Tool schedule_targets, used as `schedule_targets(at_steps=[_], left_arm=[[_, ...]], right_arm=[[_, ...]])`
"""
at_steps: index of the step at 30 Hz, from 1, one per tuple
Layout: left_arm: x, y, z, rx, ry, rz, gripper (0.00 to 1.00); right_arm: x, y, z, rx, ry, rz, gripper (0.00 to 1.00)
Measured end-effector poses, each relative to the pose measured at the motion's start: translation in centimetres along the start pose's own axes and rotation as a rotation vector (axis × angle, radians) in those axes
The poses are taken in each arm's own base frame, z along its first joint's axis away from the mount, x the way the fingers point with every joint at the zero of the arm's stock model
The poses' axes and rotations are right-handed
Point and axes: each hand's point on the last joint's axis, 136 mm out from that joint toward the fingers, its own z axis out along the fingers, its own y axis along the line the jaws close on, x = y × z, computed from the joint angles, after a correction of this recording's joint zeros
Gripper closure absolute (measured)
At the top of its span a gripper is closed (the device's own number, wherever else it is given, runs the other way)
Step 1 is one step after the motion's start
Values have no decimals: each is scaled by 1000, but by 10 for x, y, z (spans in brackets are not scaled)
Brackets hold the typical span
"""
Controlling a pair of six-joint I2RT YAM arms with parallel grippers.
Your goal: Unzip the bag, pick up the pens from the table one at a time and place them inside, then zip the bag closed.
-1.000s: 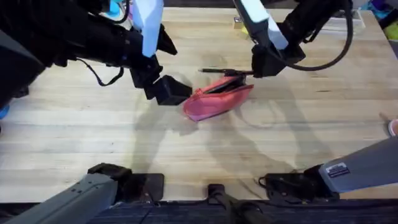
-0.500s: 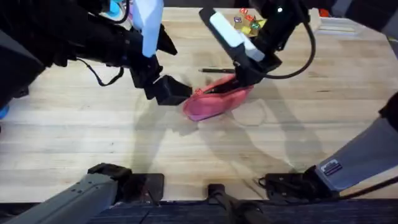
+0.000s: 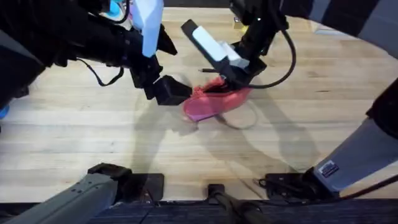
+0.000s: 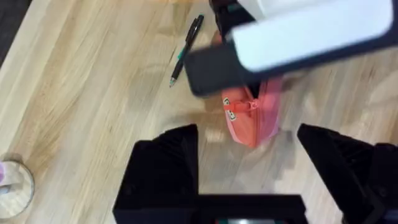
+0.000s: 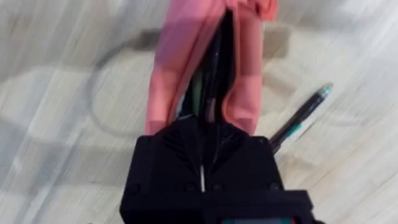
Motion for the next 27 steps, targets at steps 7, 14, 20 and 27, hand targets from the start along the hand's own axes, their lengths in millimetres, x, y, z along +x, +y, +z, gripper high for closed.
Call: schedule_targets(at_steps=[7, 14, 20, 27], left_arm=[[0, 0, 0, 0, 0, 0, 6], [0, 0, 0, 0, 0, 0, 6], [0, 0, 0, 0, 0, 0, 6], [0, 0, 0, 0, 0, 0, 6]], right_arm=[[-21, 0, 6, -14, 1, -61, 968], [-25, -1, 7, -15, 2, -31, 831], [-25, -1, 7, -15, 1, -15, 121], [-25, -1, 7, -15, 1, -7, 5]])
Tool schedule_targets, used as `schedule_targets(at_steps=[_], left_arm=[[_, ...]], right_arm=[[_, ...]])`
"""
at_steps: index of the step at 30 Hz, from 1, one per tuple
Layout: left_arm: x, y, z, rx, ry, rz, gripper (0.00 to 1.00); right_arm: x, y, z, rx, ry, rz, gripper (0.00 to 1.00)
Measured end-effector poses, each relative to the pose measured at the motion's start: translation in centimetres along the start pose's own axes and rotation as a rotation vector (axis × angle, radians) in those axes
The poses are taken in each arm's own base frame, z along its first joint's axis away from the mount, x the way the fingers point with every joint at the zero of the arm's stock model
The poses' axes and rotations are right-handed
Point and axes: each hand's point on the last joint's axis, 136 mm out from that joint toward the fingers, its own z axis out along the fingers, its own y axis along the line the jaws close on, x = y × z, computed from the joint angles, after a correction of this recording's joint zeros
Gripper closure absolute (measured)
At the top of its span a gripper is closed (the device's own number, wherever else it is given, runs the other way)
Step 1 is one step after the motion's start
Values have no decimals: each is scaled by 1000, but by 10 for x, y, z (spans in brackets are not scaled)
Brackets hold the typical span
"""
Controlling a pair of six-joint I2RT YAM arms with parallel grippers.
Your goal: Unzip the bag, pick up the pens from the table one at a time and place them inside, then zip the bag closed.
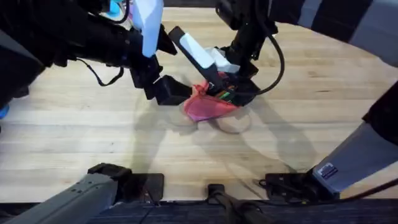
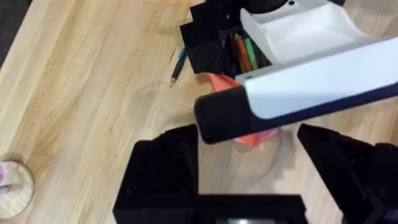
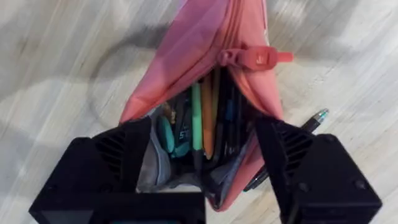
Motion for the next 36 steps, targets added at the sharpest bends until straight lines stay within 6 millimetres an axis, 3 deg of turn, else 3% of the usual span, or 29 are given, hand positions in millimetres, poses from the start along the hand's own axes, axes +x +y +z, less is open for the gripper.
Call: schedule_targets(at_steps=[19, 30, 36], left_arm=[[0, 0, 0, 0, 0, 0, 6], [1, 0, 0, -3, 3, 3, 6], [4, 3, 0, -19, 23, 4, 6]], right_arm=[[-2, 1, -3, 6, -19, 19, 5], [-13, 4, -68, 206, -48, 131, 4], [-19, -30, -96, 391, -155, 323, 5]])
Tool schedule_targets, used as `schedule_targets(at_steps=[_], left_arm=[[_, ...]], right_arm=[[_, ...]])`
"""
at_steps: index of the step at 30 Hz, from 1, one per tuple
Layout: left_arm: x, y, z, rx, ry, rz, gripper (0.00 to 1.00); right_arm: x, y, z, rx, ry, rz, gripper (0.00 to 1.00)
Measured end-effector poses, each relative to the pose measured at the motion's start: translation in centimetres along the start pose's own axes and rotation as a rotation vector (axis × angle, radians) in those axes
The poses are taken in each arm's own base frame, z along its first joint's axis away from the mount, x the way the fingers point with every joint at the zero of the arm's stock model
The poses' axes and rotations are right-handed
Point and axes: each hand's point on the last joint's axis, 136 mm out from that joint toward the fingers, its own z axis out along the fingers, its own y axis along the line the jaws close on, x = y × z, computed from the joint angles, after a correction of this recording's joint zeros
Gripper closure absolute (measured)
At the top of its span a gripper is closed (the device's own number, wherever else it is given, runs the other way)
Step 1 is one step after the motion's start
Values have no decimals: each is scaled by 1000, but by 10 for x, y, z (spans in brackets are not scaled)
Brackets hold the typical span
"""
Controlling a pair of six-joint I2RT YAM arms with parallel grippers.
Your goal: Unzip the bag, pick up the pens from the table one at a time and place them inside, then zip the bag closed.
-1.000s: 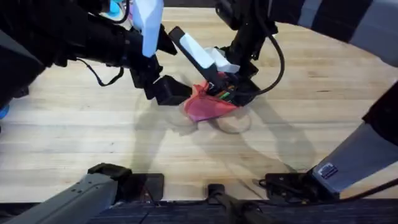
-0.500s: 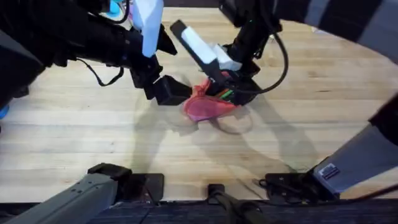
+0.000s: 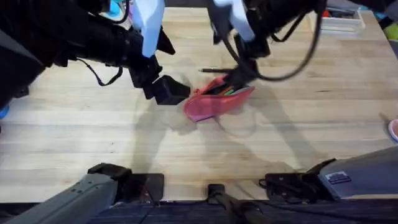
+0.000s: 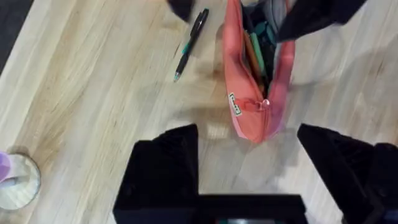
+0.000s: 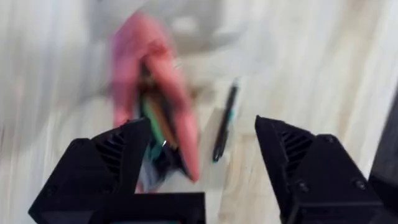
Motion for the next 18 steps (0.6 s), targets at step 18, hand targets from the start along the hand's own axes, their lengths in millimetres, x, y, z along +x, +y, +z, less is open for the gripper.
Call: schedule_targets(at_steps=[18], left_arm=[[2, 2, 0, -10, 12, 0, 6]], right_arm=[[-17, -26, -2, 63, -117, 686, 5]])
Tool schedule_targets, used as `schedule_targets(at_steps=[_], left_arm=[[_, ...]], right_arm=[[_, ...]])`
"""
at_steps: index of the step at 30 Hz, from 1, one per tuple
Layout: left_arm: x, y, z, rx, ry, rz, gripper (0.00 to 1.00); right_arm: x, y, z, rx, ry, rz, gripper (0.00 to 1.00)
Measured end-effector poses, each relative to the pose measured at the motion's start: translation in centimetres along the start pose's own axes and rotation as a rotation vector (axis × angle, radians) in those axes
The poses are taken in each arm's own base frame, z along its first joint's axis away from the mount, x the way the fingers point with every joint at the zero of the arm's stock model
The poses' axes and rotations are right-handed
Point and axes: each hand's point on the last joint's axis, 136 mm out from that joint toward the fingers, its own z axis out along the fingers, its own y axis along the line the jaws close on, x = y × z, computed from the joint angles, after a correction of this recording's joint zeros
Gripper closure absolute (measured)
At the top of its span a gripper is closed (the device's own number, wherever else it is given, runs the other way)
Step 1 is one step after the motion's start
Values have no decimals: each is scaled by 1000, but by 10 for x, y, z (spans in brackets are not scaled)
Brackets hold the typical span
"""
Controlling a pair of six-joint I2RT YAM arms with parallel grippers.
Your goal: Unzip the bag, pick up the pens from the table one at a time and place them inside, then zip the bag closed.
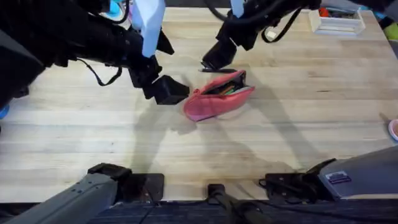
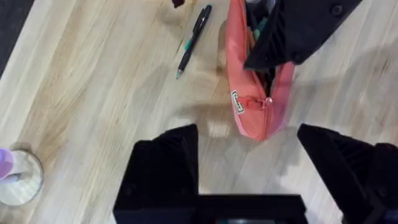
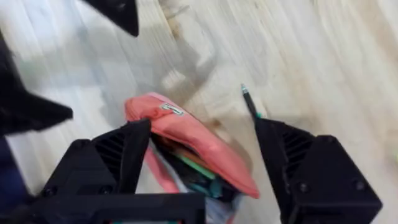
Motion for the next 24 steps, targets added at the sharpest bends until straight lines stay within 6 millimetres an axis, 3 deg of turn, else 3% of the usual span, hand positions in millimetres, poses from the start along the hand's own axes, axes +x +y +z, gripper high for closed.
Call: schedule_targets(at_steps=[7, 15, 24], left_arm=[[0, 0, 0, 0, 0, 0, 6], [0, 0, 0, 0, 0, 0, 6], [0, 0, 0, 0, 0, 0, 6]], right_arm=[[-1, 2, 13, -22, 10, 213, 5], [-17, 23, 16, -109, -37, 231, 4], [-18, 26, 16, -126, -40, 264, 4]])
